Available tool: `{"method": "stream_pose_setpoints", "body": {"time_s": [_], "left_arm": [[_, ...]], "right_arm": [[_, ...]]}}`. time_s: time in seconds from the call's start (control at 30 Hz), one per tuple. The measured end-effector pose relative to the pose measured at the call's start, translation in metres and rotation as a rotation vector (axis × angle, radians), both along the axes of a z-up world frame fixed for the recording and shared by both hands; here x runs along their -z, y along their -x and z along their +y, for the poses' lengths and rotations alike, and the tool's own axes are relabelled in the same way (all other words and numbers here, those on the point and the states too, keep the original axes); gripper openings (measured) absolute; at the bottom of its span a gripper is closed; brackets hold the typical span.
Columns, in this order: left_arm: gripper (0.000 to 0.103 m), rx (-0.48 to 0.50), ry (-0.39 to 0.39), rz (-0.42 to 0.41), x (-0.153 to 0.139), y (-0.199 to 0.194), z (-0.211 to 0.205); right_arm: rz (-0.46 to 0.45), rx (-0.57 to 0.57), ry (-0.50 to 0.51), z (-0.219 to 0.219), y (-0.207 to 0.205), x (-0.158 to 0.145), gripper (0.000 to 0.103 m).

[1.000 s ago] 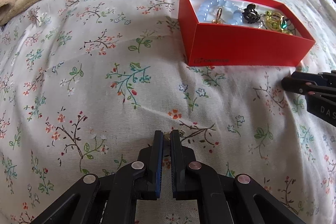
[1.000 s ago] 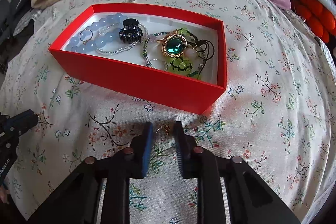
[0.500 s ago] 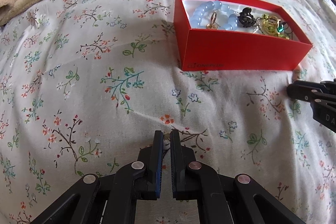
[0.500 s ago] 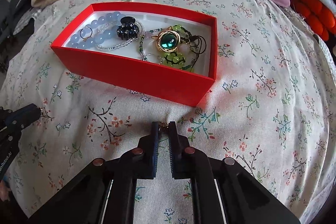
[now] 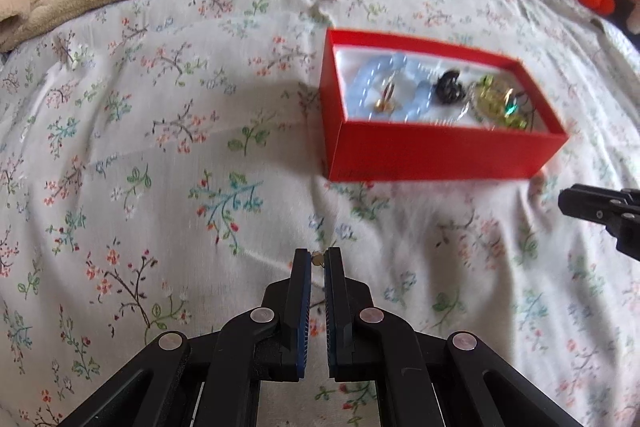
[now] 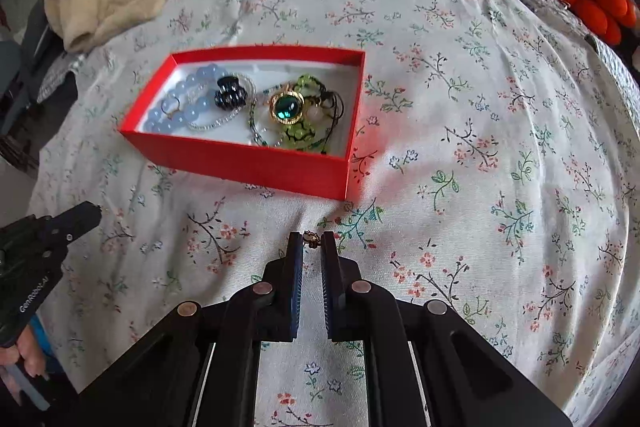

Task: Organize jewelry
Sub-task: 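Carry both held gold earrings over the red box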

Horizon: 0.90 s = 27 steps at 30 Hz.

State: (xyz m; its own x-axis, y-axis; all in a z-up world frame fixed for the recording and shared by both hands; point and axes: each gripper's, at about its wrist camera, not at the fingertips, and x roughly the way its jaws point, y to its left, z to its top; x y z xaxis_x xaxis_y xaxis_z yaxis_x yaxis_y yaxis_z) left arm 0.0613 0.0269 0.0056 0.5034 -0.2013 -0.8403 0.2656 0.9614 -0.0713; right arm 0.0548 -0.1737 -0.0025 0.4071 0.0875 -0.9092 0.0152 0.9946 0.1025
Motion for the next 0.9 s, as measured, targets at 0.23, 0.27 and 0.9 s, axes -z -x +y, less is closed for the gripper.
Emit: {"method": "stream_pose_setpoints", "body": {"time_s": [0.23, 0.27, 0.9], "left_arm": [[0.002, 0.004, 0.045, -0.032, -0.02, -0.007, -0.007], [0.002, 0.005, 0.052, -0.037, -0.023, -0.008, -0.009], [0.002, 0.062, 0.137, -0.068, -0.021, -0.052, -0.059]], "right_arm": [[-0.054, 0.014, -0.061, -0.005, -0.001, -0.025, 0.009], [-0.059, 0.014, -0.067, -0.005, -0.001, -0.027, 0.009], [-0.072, 0.05, -0.143, -0.013, -0.045, -0.025, 0.009]]}}
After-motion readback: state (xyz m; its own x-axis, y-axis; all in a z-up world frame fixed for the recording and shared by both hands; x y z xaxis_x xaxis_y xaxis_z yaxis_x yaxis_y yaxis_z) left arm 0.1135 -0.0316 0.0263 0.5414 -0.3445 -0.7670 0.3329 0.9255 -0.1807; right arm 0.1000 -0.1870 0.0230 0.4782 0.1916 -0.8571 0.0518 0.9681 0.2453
